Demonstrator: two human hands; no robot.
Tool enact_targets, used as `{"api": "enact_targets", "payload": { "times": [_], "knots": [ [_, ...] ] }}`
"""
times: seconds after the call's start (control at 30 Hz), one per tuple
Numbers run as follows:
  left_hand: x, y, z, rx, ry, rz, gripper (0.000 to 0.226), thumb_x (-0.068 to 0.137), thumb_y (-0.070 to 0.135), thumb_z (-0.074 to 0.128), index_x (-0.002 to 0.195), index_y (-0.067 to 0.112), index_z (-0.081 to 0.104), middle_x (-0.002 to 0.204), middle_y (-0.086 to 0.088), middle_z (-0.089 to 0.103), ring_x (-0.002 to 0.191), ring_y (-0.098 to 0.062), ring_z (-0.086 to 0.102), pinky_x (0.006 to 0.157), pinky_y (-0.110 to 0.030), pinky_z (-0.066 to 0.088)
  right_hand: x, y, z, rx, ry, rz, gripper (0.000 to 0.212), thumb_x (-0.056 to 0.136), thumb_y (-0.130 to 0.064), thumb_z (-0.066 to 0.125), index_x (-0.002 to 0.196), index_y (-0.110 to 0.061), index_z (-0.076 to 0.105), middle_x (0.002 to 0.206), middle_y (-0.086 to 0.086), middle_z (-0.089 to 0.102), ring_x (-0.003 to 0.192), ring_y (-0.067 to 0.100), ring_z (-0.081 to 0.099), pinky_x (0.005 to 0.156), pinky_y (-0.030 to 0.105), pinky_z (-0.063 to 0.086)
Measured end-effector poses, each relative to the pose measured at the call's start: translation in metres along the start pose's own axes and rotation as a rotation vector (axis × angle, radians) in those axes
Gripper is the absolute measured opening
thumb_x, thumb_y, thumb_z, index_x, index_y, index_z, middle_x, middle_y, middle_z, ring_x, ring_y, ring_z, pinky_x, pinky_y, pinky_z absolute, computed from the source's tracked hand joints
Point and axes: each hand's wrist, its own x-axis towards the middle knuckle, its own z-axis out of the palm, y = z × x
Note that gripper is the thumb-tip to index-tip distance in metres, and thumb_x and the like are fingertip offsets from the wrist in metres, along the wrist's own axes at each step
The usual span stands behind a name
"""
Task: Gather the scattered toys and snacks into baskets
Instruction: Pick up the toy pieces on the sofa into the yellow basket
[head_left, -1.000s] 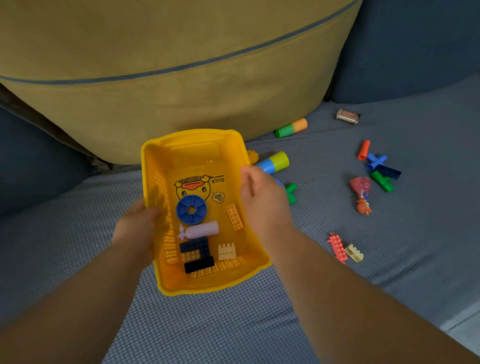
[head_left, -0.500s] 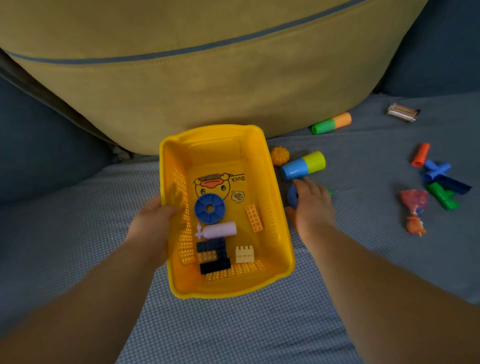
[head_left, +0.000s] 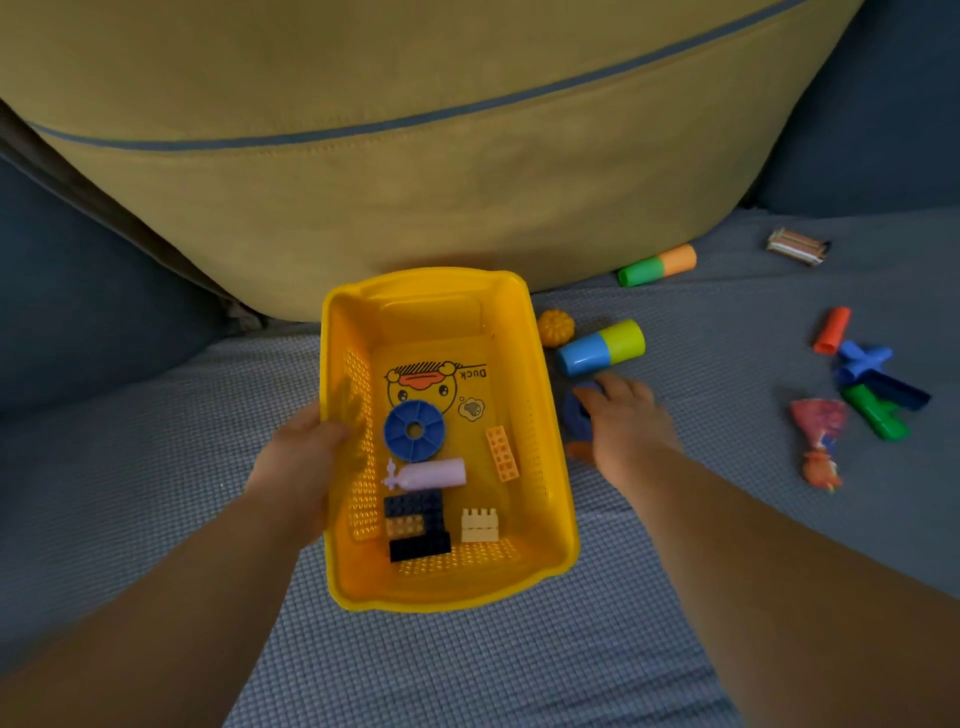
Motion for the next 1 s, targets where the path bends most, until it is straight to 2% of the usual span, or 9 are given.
{"api": "enact_targets", "payload": {
  "times": [0.13,0.23,0.37,0.5,0.57,0.63,0.77,0.87,1.0],
  "knots": [
    [0.003,-0.002,-0.002,-0.001,0.002,0.003,0.023,0.094,0.007,0.052,0.095,0.026,0.066,0.097,-0.014,0.073,0.088,-0.038,0.070,0.083,-0.060,0.055,-0.009,-0.006,0.023,0.039,0.067,0.076,0.076,0.085,-0.034,0.066,0.147,-0.027,0.024,0.138,0.006,0.033,0.124,0.029,0.034,0.097,0.040,0.037],
    [0.005,-0.004,-0.002,0.004,0.003,0.009,0.022,0.094,0.008,0.052,0.096,0.026,0.066,0.097,-0.013,0.073,0.086,-0.037,0.070,0.079,-0.058,0.057,-0.015,-0.013,0.029,0.199,0.158,0.156,0.082,0.080,-0.039,0.071,0.146,-0.025,0.025,0.133,0.009,0.032,0.120,0.029,0.035,0.097,0.040,0.037],
    [0.002,-0.002,0.005,-0.008,-0.030,0.014,0.022,0.096,0.008,0.050,0.098,0.025,0.064,0.096,-0.012,0.073,0.085,-0.035,0.070,0.075,-0.052,0.057,-0.012,-0.024,-0.005,0.599,0.569,0.314,0.075,0.074,-0.031,0.076,0.136,-0.015,0.036,0.130,0.015,0.038,0.118,0.032,0.041,0.093,0.041,0.040],
    [-0.006,0.001,0.012,0.000,-0.057,0.022,0.024,0.094,0.010,0.053,0.106,0.026,0.067,0.094,-0.010,0.076,0.088,-0.036,0.071,0.081,-0.058,0.056,-0.005,-0.046,-0.057,0.741,0.853,0.162,0.059,0.075,-0.028,0.077,0.121,-0.012,0.044,0.130,0.012,0.040,0.119,0.026,0.044,0.094,0.025,0.038],
    [-0.010,0.001,0.016,0.013,-0.076,0.023,0.023,0.094,0.012,0.054,0.098,0.029,0.069,0.087,-0.007,0.077,0.086,-0.035,0.073,0.080,-0.057,0.057,-0.003,-0.065,-0.065,0.708,0.789,-0.006,0.053,0.073,-0.026,0.079,0.112,-0.012,0.047,0.128,0.011,0.041,0.118,0.025,0.045,0.095,0.026,0.041],
    [-0.013,0.001,0.020,0.031,-0.092,0.029,0.024,0.092,0.013,0.055,0.089,0.031,0.071,0.086,-0.006,0.077,0.085,-0.035,0.073,0.080,-0.059,0.057,-0.002,-0.080,-0.056,0.590,0.588,-0.124,0.048,0.073,-0.024,0.080,0.107,-0.012,0.049,0.125,0.010,0.042,0.118,0.028,0.045,0.097,0.033,0.042],
    [-0.017,0.000,0.022,0.041,-0.115,0.041,0.026,0.091,0.009,0.053,0.093,0.028,0.071,0.089,-0.010,0.077,0.087,-0.037,0.072,0.080,-0.059,0.057,0.000,-0.088,-0.024,0.304,0.189,-0.065,0.047,0.086,-0.018,0.066,0.127,-0.016,0.043,0.134,0.007,0.031,0.121,0.027,0.036,0.101,0.034,0.035],
    [-0.019,-0.002,0.021,0.034,-0.142,0.044,0.029,0.092,0.004,0.050,0.098,0.024,0.070,0.090,-0.010,0.077,0.087,-0.037,0.072,0.079,-0.054,0.059,0.004,-0.090,-0.012,0.234,0.123,-0.041,0.052,0.089,-0.009,0.060,0.134,-0.016,0.037,0.134,0.007,0.028,0.118,0.026,0.036,0.096,0.034,0.038],
    [-0.015,-0.005,0.016,0.012,-0.114,0.020,0.028,0.091,0.004,0.051,0.098,0.022,0.070,0.095,-0.017,0.075,0.092,-0.044,0.069,0.081,-0.064,0.054,0.009,-0.097,-0.015,0.197,0.007,-0.089,0.052,0.091,-0.013,0.059,0.137,-0.016,0.036,0.149,0.009,0.017,0.132,0.029,0.027,0.107,0.039,0.033]
  ]
}}
